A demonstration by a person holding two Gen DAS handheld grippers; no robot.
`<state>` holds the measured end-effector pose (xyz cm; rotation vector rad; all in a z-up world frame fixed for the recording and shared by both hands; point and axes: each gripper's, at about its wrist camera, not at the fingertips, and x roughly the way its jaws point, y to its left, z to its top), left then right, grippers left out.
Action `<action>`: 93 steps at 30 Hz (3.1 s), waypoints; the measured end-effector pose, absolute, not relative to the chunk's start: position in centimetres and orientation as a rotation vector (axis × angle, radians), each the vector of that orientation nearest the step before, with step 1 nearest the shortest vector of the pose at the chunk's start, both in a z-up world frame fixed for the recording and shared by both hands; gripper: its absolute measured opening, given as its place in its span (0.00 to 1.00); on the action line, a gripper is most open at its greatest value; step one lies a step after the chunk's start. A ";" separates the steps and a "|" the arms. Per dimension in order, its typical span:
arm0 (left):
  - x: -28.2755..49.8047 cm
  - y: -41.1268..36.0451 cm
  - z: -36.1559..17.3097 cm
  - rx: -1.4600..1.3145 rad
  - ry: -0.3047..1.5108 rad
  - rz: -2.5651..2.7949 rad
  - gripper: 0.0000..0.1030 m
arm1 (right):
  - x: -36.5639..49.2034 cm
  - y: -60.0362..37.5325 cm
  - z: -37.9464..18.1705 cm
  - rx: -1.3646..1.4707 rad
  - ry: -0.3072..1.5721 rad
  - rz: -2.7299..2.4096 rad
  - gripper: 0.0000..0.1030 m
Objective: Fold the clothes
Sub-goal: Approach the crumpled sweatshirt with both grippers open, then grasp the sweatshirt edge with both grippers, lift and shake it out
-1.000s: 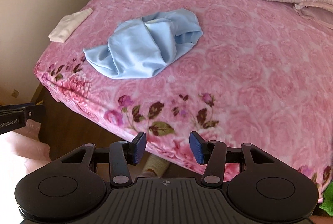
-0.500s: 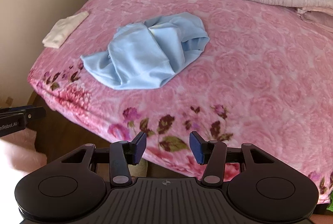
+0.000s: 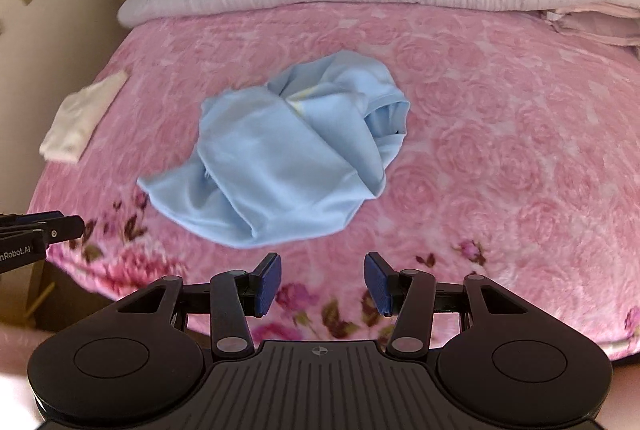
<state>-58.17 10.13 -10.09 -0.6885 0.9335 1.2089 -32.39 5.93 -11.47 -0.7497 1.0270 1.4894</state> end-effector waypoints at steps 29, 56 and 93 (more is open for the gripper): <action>-63.5 20.1 -18.8 -0.898 1.005 1.138 0.28 | -26.7 7.7 -24.9 -0.217 1.624 1.046 0.49; -62.4 36.0 -26.2 -0.799 1.104 0.931 0.30 | -22.7 11.3 -35.5 0.648 1.715 0.283 0.52; -41.5 44.7 -33.8 -0.878 0.993 0.681 0.43 | -8.4 2.8 -34.4 0.352 1.423 0.379 0.64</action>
